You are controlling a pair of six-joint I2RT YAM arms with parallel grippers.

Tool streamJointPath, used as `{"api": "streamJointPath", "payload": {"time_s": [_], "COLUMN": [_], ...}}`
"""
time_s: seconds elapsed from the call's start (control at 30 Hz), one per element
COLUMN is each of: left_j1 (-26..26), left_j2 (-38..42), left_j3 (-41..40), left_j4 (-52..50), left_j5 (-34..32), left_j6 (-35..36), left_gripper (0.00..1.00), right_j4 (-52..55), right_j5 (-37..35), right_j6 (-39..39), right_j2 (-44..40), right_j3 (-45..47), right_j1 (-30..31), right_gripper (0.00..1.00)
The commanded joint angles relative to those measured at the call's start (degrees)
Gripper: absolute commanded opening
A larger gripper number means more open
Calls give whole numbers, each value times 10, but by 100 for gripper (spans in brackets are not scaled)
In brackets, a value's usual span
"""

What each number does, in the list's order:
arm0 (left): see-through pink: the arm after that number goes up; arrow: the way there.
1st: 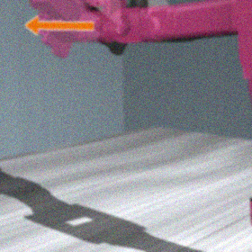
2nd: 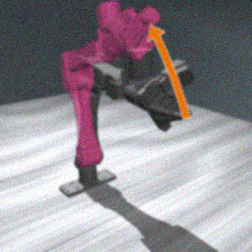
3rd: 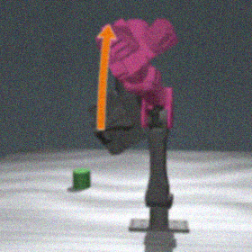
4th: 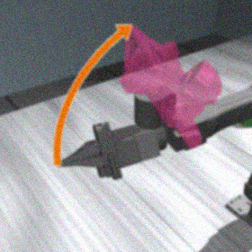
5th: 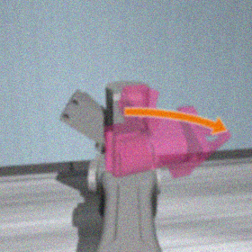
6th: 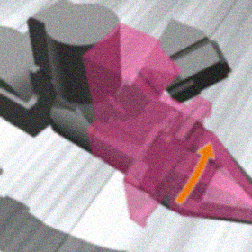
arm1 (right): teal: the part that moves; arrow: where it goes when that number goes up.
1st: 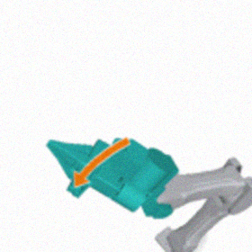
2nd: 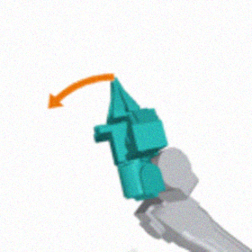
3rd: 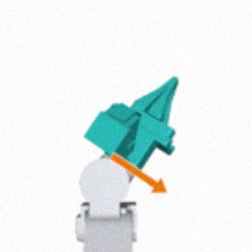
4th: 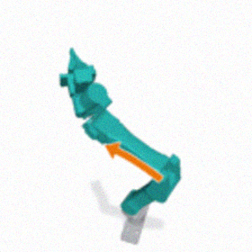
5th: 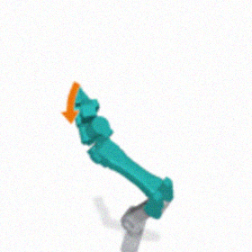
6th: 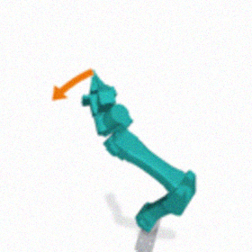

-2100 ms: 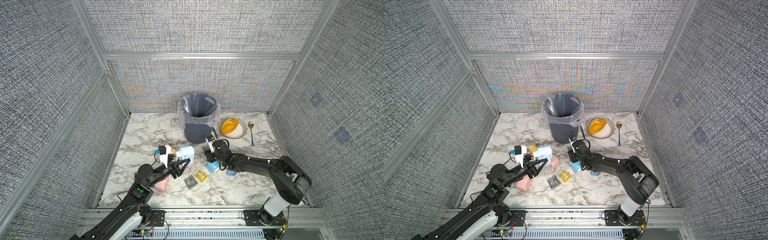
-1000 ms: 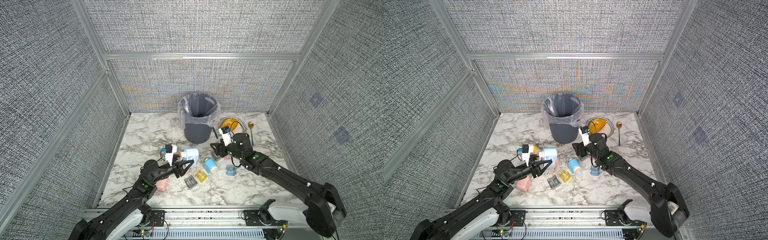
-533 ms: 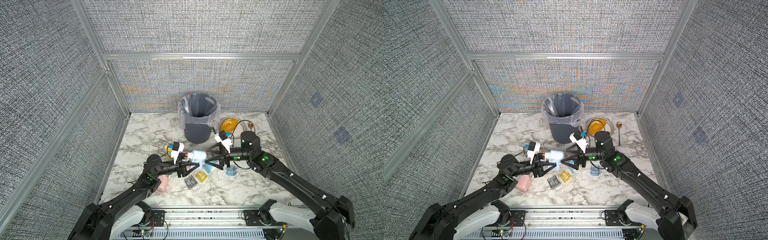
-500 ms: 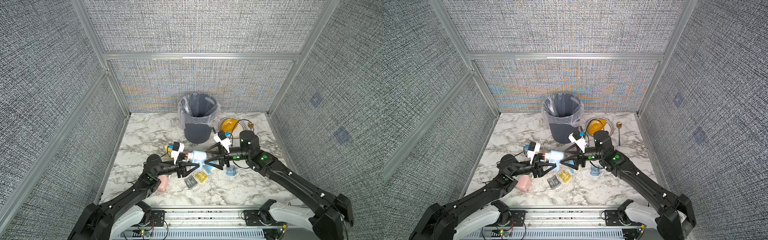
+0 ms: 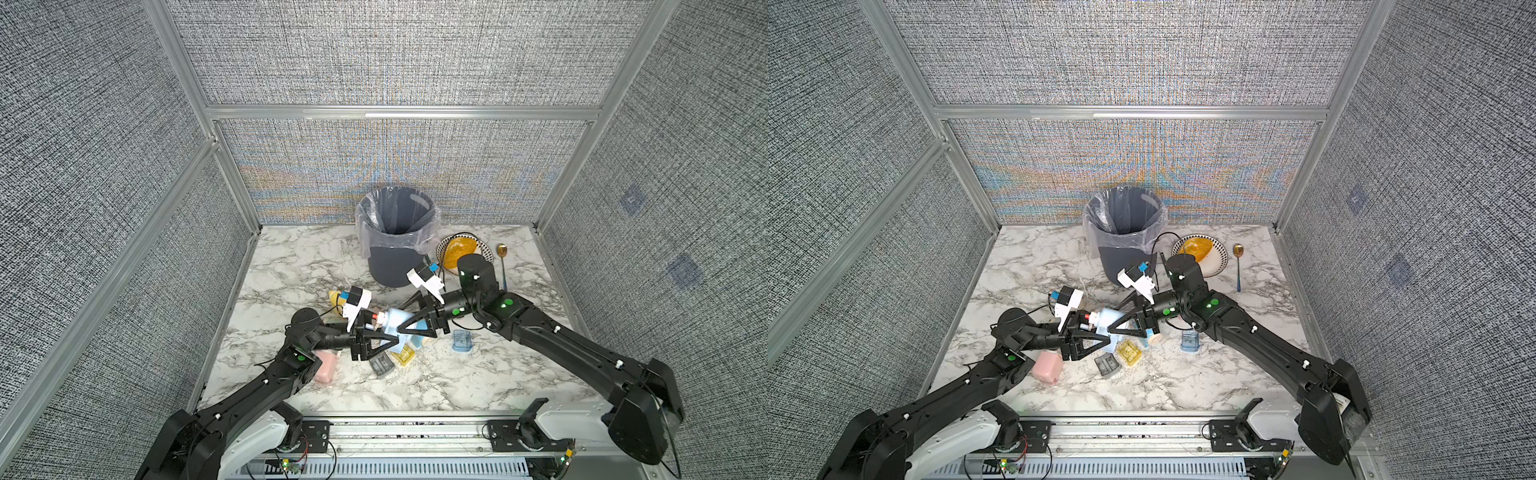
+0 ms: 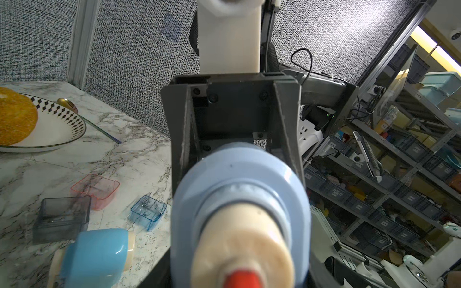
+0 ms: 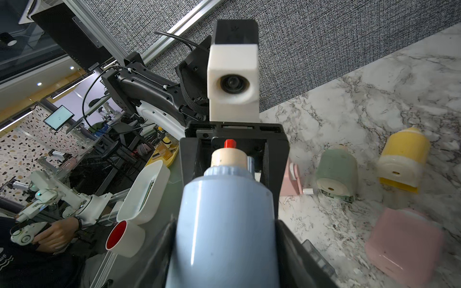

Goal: Take out the pencil sharpener tray and clean the shavings
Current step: Place the pencil sharpener at the center of the board.

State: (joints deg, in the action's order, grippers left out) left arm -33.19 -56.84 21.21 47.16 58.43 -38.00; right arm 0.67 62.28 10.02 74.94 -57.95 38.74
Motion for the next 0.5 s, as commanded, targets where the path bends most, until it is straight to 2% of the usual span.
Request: {"api": "streamJointPath", "payload": {"time_s": [0.0, 0.13, 0.17, 0.2, 0.27, 0.3, 0.37, 0.43, 0.47], "left_j1": [0, 0, -1, 0, 0, 0, 0, 0, 0], "left_j2": [3, 12, 16, 21, 38, 52, 83, 123, 144], "left_j3": [8, 9, 12, 13, 17, 18, 12, 8, 3], "left_j4": [13, 0, -10, -26, -66, -91, -134, -204, -234], "left_j5": [-8, -17, -21, -28, -50, -64, -102, -164, -197], "left_j6": [-7, -9, -7, -4, 5, 14, 23, 41, 43], "left_gripper": [0, 0, 6, 20, 56, 67, 84, 97, 100], "right_j4": [13, 24, 26, 25, 19, 13, 4, 7, 5], "right_j5": [38, 40, 39, 31, 8, -7, -43, -91, -116], "right_j6": [-16, -28, -30, -30, -28, -25, -19, -24, -25], "right_j2": [8, 9, 7, 5, 0, -2, -4, -3, -3], "right_j3": [-7, -13, -15, -15, -15, -13, -9, -8, -5], "right_j1": [11, 19, 18, 19, 16, 14, 9, 5, 1], "right_gripper": [55, 43, 41, 39, 34, 33, 32, 32, 32]}}
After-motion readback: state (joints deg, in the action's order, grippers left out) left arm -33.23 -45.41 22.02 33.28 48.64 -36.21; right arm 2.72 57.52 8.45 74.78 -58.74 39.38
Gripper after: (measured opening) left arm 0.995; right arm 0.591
